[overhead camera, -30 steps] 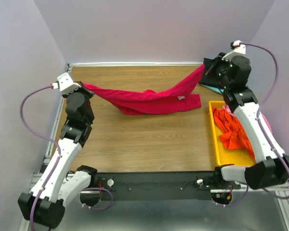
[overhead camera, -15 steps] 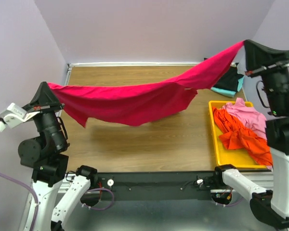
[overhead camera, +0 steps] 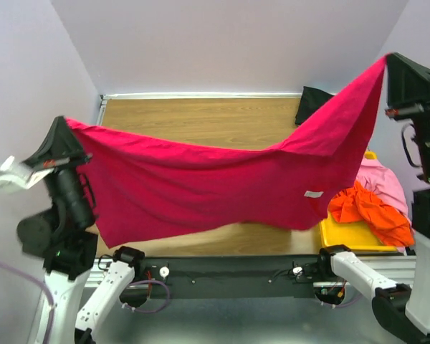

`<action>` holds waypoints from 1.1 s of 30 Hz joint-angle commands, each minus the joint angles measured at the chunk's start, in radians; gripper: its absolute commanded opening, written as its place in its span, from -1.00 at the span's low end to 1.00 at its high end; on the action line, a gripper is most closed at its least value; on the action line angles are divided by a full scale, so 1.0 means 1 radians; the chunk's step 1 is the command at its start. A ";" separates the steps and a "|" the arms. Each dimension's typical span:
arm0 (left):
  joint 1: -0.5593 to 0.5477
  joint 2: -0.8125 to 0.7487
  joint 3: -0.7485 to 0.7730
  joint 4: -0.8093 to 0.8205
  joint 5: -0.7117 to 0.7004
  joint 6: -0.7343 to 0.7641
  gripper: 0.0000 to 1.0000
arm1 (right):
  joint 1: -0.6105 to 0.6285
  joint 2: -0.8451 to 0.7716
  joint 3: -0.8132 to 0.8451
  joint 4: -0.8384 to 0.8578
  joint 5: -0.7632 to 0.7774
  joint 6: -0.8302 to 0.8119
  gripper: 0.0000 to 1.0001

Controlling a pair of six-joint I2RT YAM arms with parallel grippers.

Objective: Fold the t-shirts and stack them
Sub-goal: Flatten the tshirt out

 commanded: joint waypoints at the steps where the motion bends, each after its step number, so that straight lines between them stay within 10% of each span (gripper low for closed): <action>1: -0.002 0.179 -0.032 0.064 -0.007 0.078 -1.00 | 0.000 0.119 -0.055 -0.022 0.111 -0.022 -0.99; 14: 0.023 0.434 0.026 0.119 -0.130 0.174 -1.00 | 0.001 0.400 -0.020 0.049 0.196 -0.026 -0.99; 33: 0.024 0.020 0.020 0.077 -0.101 0.153 -1.00 | 0.001 0.147 0.035 0.049 0.055 -0.034 -0.99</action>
